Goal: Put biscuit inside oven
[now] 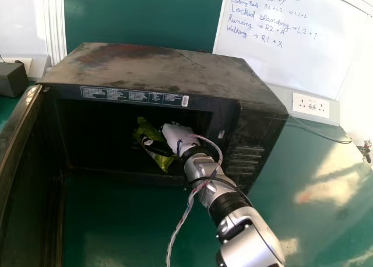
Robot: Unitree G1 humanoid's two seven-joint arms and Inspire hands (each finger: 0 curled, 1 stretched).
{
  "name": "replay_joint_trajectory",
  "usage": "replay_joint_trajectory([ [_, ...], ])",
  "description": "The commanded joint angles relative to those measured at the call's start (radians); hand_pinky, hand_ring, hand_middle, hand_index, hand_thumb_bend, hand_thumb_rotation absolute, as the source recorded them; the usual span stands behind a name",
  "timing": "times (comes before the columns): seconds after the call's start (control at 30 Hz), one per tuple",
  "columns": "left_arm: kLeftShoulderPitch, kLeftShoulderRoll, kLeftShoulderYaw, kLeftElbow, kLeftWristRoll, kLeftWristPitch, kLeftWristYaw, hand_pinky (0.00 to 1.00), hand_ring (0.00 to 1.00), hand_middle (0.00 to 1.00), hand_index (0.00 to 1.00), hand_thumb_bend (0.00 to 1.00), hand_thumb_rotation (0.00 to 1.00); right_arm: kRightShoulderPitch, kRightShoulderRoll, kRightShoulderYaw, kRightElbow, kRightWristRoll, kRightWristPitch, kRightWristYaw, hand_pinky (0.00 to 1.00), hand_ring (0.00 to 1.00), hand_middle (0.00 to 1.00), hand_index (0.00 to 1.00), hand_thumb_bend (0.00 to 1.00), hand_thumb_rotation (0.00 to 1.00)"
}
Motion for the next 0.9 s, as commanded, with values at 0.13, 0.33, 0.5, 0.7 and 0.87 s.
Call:
replay_joint_trajectory([
  [0.13,0.018,-0.037,0.027,-0.009,0.091,-0.012,0.053,0.67,0.75,0.81,0.85,0.78,0.77,-0.005,0.011,0.002,0.006,-0.001,-0.003,-0.019,0.30,0.64,0.77,0.72,0.90,0.60],
  [0.33,0.031,-0.031,0.026,-0.012,0.113,-0.014,0.066,0.68,0.75,0.82,0.86,0.76,0.78,-0.006,0.009,0.005,0.005,-0.003,-0.003,-0.018,0.35,0.85,0.98,0.99,0.93,0.78],
  [0.5,0.045,-0.025,0.014,-0.021,0.091,0.008,0.069,0.67,0.74,0.79,0.84,0.77,0.80,-0.001,0.008,0.011,0.004,-0.010,-0.009,-0.029,0.35,0.91,1.00,1.00,1.00,0.82],
  [0.7,0.054,-0.008,0.016,-0.010,0.080,0.007,0.043,0.68,0.75,0.80,0.85,0.78,0.83,0.003,0.008,0.005,0.003,-0.006,-0.015,-0.027,0.45,1.00,1.00,1.00,1.00,0.88],
  [0.87,0.044,-0.004,0.026,0.010,0.074,-0.013,0.018,0.70,0.79,0.82,0.86,0.77,0.81,0.010,0.005,-0.007,0.001,0.006,-0.028,-0.021,0.56,1.00,1.00,1.00,1.00,0.90],
])
